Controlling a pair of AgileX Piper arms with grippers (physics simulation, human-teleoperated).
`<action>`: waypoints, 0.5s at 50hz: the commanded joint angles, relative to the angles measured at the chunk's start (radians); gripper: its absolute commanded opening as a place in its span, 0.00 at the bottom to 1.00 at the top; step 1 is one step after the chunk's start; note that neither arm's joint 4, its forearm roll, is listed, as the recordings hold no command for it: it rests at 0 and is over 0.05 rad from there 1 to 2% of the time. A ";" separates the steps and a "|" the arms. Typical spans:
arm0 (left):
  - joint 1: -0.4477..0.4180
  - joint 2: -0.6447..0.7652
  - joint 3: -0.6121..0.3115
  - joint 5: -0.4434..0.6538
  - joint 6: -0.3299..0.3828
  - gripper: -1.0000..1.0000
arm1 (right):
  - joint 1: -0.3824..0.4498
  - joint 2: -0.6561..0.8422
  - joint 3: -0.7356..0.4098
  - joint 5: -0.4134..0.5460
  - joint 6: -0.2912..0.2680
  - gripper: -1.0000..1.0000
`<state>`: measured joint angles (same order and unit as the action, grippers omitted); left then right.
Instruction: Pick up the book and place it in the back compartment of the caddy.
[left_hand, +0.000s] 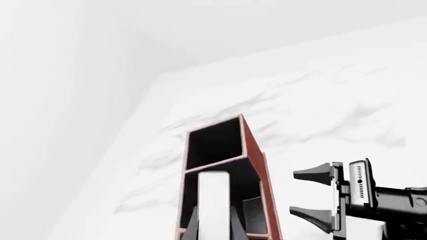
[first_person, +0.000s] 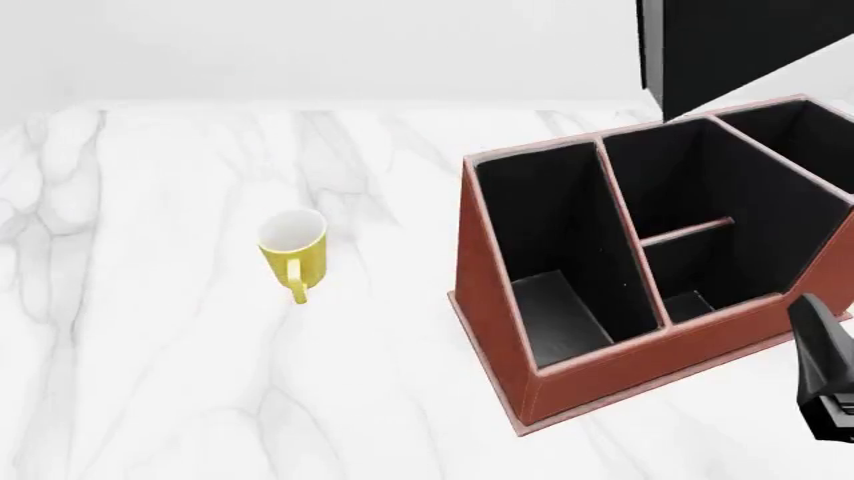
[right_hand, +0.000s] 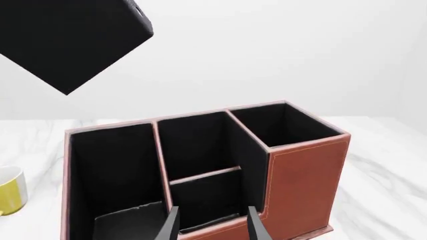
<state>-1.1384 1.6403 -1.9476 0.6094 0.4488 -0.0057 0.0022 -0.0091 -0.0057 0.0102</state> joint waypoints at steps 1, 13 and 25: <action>-0.030 0.086 -0.030 -0.082 -0.034 0.00 | 0.000 0.001 0.001 0.000 -0.001 1.00; -0.013 0.207 -0.060 -0.106 -0.050 0.00 | -0.002 0.001 0.002 -0.001 0.002 1.00; -0.021 0.264 -0.051 -0.137 -0.101 0.00 | 0.001 0.000 0.002 -0.001 0.005 1.00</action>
<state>-1.1570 1.8551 -1.9953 0.5083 0.3629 -0.0063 0.0028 -0.0072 -0.0067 0.0129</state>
